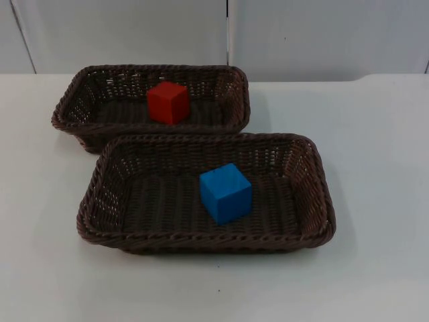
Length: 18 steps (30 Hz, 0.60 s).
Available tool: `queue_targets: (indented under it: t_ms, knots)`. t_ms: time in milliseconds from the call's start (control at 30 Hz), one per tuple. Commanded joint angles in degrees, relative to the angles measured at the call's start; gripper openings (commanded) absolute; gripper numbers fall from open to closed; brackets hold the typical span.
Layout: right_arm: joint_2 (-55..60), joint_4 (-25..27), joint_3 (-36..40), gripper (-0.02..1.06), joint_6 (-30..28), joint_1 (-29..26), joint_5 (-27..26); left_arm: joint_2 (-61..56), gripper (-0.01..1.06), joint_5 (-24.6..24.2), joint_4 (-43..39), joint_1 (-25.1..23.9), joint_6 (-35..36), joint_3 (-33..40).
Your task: Pick up one cube with the left hand and place it into the upper basket. Pick up one cube with the right hand and place it into the lower basket.
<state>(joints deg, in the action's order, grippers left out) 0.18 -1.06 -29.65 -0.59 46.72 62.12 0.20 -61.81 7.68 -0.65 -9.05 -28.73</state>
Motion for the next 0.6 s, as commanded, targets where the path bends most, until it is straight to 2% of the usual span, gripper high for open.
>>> queue_targets:
  t_ms: [0, 300, 500, 567]
  knots:
    - [-0.2, 0.1, 0.1, 1.05, -0.3, -0.2, -0.3, -0.2, 1.05, 0.0, 0.2, -0.1, 0.5, 0.2]
    - [-0.2, 0.1, 0.1, 1.05, -0.3, -0.7, -0.3, -0.2, 1.05, 0.0, 0.2, -0.1, 0.5, 0.2]
    - [-0.2, 0.1, 0.1, 1.05, -0.3, -5.3, -0.3, -0.2, 1.05, 0.0, 0.2, -0.1, 0.5, 0.2]
    - [-0.2, 0.1, 0.1, 1.05, -0.3, -8.3, -0.3, -0.2, 1.05, 0.0, 0.2, -0.1, 0.5, 0.2]
